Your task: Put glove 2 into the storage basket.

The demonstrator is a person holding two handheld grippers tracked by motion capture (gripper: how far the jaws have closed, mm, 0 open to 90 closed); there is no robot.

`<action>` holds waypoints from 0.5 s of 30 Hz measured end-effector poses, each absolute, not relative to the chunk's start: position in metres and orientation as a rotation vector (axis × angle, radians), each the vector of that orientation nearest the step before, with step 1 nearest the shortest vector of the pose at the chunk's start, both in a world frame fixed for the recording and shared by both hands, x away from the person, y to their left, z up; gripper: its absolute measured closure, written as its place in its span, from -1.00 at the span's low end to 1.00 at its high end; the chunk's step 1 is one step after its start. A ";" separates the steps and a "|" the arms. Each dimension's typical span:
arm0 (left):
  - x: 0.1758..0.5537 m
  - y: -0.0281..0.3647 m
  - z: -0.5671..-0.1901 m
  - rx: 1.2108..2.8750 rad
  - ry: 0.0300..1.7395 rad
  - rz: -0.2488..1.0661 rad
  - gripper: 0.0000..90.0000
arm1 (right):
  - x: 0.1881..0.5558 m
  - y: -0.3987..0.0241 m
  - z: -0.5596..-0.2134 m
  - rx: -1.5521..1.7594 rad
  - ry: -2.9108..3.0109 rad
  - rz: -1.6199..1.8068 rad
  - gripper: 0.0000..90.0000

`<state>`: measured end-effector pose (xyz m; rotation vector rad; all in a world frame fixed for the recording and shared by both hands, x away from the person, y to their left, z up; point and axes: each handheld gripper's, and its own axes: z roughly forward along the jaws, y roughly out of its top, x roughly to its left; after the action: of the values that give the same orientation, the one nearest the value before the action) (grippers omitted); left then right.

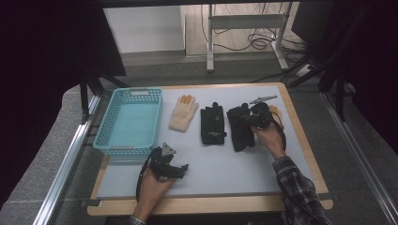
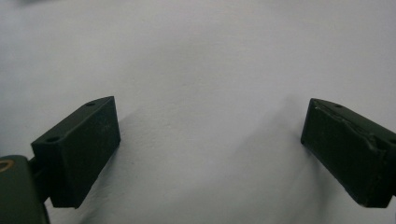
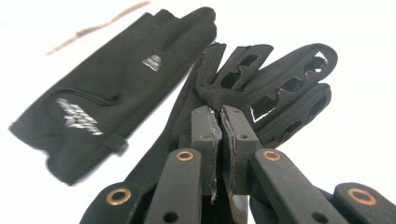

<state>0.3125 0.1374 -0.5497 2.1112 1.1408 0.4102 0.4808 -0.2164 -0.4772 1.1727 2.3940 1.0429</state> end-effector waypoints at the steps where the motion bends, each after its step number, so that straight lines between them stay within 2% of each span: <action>1: 0.313 0.138 -0.550 2.117 1.138 0.410 -0.89 | 0.477 -0.217 -0.474 1.171 2.388 1.067 0.85; 15: 0.312 0.137 -0.550 2.113 1.140 0.412 -0.89 | 0.401 -0.209 -0.441 1.120 2.403 1.280 0.85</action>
<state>0.3125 0.1374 -0.5496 2.1126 1.1402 0.4115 0.4014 -0.2090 -0.4412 1.1202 2.4034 1.2802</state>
